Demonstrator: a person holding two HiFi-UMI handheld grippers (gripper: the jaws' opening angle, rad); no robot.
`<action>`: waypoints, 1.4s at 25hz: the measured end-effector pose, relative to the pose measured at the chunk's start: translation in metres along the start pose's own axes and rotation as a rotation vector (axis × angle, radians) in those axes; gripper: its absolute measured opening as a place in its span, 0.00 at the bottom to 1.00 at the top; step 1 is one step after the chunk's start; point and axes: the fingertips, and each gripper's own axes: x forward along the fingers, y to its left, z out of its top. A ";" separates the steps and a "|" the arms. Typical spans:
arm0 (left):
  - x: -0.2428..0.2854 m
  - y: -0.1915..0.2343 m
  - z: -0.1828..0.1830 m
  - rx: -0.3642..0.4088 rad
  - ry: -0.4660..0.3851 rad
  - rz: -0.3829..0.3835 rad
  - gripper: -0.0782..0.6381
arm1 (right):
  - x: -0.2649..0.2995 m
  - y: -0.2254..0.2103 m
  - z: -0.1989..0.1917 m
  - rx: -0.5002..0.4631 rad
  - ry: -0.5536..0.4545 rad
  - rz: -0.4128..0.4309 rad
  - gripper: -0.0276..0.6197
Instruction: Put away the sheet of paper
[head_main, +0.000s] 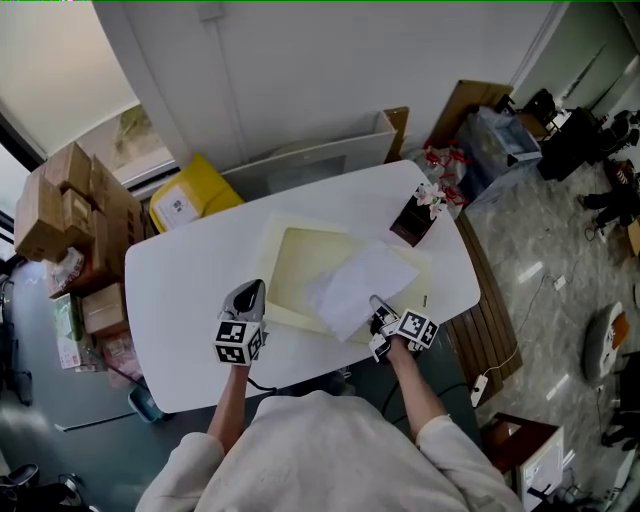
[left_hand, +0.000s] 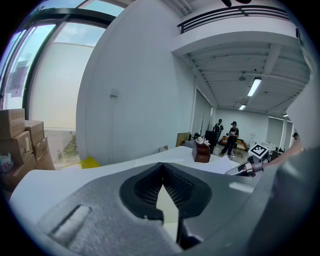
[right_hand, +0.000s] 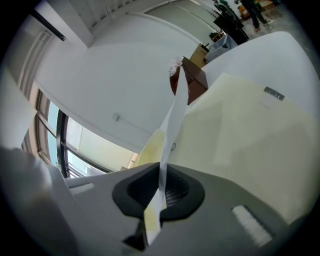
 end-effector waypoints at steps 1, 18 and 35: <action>0.000 0.000 0.000 0.001 0.001 -0.001 0.11 | 0.002 -0.003 -0.002 0.004 0.023 -0.005 0.05; -0.006 -0.001 -0.002 0.001 0.007 0.029 0.11 | 0.029 -0.031 -0.026 -0.275 0.328 -0.129 0.05; -0.020 0.010 -0.005 -0.008 0.006 0.098 0.11 | 0.064 -0.010 -0.023 -0.368 0.411 -0.066 0.05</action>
